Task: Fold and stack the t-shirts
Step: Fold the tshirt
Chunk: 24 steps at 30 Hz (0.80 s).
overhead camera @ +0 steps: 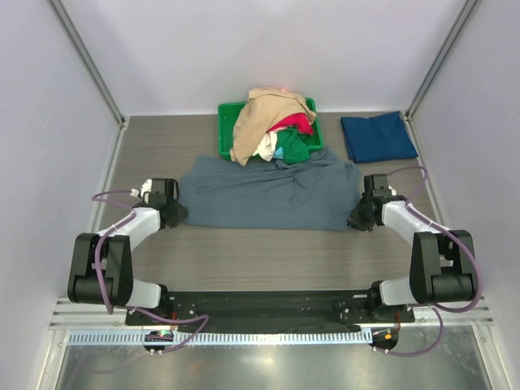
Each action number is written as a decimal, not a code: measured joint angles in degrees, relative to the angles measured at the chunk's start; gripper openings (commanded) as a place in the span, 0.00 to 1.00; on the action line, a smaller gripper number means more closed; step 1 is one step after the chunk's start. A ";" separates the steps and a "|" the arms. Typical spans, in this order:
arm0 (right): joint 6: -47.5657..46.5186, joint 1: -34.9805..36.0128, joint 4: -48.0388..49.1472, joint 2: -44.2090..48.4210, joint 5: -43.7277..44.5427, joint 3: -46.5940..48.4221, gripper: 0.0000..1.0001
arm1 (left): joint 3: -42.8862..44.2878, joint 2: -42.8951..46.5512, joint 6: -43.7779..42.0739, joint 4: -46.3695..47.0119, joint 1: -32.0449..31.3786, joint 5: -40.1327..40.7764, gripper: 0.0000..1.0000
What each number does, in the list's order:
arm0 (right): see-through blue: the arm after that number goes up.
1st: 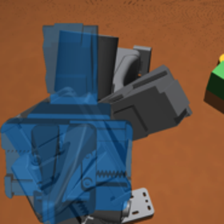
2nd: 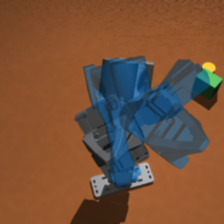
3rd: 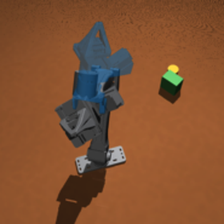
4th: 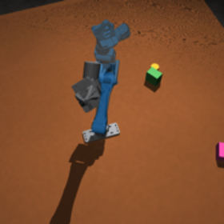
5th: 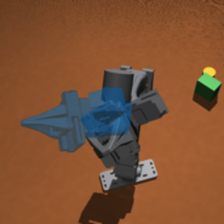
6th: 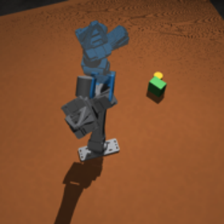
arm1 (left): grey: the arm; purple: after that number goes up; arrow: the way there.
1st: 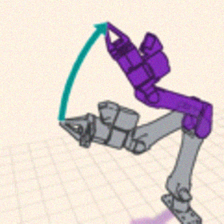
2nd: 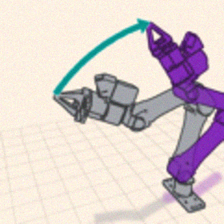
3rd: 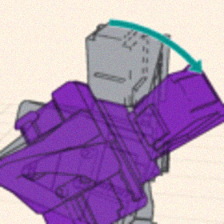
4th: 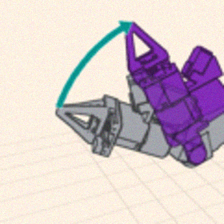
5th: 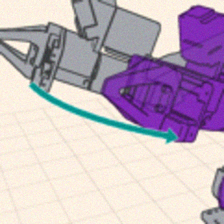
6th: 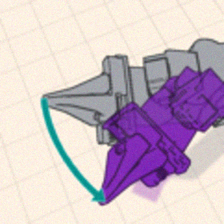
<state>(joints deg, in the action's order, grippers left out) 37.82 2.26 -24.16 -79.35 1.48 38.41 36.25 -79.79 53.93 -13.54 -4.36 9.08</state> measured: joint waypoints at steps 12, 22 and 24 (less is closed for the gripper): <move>-0.81 -0.72 -2.56 5.99 -0.44 -0.15 0.01 | 0.52 9.16 0.09 -8.02 0.63 -0.17 0.00; -0.31 -2.64 -12.92 21.07 -2.19 7.17 0.01 | 1.51 28.41 0.74 -21.38 4.87 -1.53 0.00; -0.15 -2.67 -14.64 22.97 -2.34 8.09 0.01 | 1.79 31.15 1.25 -24.00 5.05 -1.70 0.00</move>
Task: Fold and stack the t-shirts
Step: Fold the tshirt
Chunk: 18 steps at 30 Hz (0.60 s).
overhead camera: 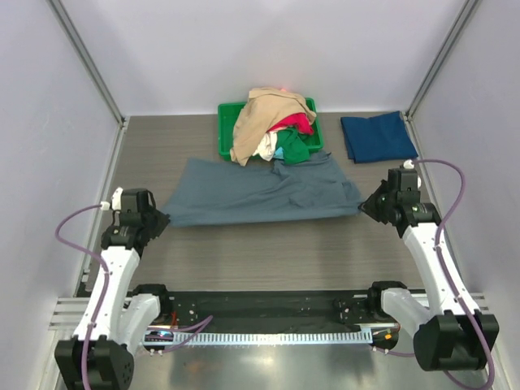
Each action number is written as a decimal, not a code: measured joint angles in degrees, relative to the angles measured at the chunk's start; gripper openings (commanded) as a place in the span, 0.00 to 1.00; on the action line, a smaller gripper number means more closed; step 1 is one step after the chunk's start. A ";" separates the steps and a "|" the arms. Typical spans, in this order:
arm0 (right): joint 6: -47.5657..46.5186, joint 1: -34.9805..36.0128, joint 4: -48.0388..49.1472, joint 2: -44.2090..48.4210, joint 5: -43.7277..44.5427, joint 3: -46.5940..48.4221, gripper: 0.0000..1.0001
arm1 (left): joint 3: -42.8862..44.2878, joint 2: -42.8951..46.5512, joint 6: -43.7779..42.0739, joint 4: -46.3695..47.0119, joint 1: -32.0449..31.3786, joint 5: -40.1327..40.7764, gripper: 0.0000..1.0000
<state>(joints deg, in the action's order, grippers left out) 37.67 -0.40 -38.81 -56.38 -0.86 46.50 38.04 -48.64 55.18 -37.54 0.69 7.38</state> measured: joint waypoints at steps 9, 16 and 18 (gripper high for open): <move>3.28 -0.15 -7.89 12.96 -1.60 -3.37 0.01 | 0.39 14.71 3.15 -12.31 0.31 0.11 0.01; 5.75 -0.24 -13.97 20.90 -3.39 -6.58 0.04 | 0.57 24.46 6.88 -21.49 0.48 0.04 0.13; 6.32 -0.31 -15.96 23.82 -3.78 -7.13 0.05 | 0.72 26.84 7.76 -24.11 0.50 0.09 0.14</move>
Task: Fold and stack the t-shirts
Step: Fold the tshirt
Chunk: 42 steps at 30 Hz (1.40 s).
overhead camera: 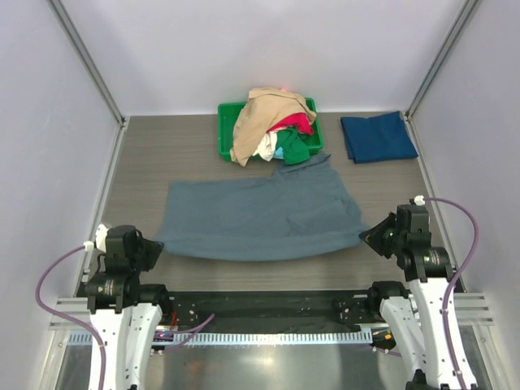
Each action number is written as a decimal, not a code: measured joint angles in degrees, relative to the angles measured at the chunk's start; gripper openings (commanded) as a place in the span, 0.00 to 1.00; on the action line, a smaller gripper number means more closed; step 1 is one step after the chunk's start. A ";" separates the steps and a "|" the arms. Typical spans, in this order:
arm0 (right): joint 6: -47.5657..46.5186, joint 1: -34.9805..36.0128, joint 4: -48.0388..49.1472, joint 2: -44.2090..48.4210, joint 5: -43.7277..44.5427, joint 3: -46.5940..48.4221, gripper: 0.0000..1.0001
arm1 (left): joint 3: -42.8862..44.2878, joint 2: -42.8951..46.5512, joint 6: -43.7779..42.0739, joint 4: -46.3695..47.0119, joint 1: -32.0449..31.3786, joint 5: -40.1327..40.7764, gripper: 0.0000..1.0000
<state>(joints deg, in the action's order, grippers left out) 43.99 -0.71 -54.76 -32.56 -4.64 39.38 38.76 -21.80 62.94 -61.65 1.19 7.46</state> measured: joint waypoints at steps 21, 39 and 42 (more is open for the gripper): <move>0.48 -0.17 -7.13 8.90 -0.52 10.71 0.87 | 12.46 5.03 -5.92 -7.43 0.09 0.00 0.68; -1.40 -0.17 29.86 -74.38 -6.69 43.21 0.62 | 7.82 -13.51 -21.46 11.74 0.13 -2.21 0.67; -1.44 -0.17 31.36 -84.08 -7.93 51.04 0.61 | 7.80 -13.55 -21.73 12.66 0.13 -2.69 0.67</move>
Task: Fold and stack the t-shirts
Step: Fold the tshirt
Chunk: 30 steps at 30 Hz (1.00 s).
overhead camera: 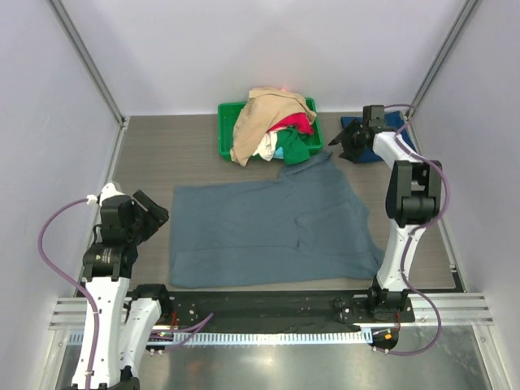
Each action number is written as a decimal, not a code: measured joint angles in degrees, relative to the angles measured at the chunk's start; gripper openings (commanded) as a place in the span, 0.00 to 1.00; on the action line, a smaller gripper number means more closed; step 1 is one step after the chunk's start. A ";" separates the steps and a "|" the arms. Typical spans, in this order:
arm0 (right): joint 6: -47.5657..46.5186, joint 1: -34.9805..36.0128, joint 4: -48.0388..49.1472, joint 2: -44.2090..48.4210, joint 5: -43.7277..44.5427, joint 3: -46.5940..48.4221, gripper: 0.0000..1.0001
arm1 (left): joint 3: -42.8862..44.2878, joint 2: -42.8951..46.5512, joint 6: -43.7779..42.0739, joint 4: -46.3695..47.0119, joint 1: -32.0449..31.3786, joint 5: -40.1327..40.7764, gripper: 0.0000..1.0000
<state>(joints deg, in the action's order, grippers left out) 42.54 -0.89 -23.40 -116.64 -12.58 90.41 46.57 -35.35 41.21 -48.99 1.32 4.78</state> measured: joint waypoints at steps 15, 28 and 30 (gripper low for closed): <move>0.28 0.24 1.55 -15.52 -1.25 13.55 0.48 | -0.15 -0.42 -1.01 1.62 0.00 -0.96 0.66; -0.28 0.50 4.22 -14.21 -1.03 8.87 0.31 | -0.31 -0.37 -1.01 1.64 0.00 -0.94 0.66; -0.57 0.50 4.20 -14.21 -0.90 8.59 0.18 | -0.31 -0.37 -1.01 1.64 0.02 -0.96 0.66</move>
<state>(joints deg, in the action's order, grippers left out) 41.98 -0.38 -19.20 -130.85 -13.47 99.00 46.26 -35.73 40.21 -47.35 1.34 3.81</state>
